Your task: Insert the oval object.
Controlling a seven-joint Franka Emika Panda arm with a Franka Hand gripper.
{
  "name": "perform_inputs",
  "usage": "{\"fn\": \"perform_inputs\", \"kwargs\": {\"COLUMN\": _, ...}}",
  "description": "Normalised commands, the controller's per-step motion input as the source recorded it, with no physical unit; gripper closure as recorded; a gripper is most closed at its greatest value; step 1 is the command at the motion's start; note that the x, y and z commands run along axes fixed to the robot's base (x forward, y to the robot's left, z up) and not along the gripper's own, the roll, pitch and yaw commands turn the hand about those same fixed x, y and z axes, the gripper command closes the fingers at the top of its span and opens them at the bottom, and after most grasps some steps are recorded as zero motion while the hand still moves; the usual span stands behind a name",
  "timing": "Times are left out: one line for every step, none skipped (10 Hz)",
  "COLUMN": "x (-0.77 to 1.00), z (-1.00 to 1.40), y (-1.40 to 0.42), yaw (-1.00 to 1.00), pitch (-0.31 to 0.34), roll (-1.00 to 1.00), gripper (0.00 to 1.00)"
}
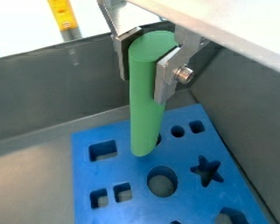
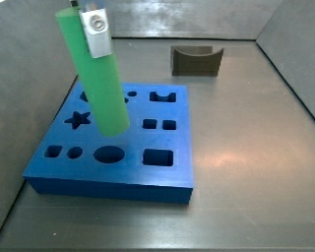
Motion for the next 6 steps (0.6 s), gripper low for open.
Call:
{"fn": "perform_inputs", "kwargs": {"x": 0.00, "z": 0.00, "y": -0.15, "yaw": -0.94, "pitch": 0.000, "roll": 0.10, "gripper": 1.00}}
{"fn": "perform_inputs", "kwargs": {"x": 0.00, "z": 0.00, "y": -0.12, "yaw": -0.95, "pitch": 0.000, "roll": 0.11, "gripper": 1.00}}
{"fn": "perform_inputs", "kwargs": {"x": 0.00, "z": 0.00, "y": -0.09, "yaw": -0.97, "pitch": 0.000, "roll": 0.12, "gripper": 1.00}}
{"fn": "perform_inputs", "kwargs": {"x": -0.03, "z": -0.04, "y": -0.05, "yaw": -0.98, "pitch": 0.011, "roll": 0.15, "gripper": 1.00}}
{"fn": "perform_inputs", "kwargs": {"x": -0.07, "z": -0.03, "y": -0.03, "yaw": -0.99, "pitch": 0.034, "roll": 0.15, "gripper": 1.00}}
{"fn": "perform_inputs", "kwargs": {"x": -0.06, "z": -0.04, "y": -0.03, "yaw": -0.99, "pitch": 0.033, "roll": 0.15, "gripper": 1.00}}
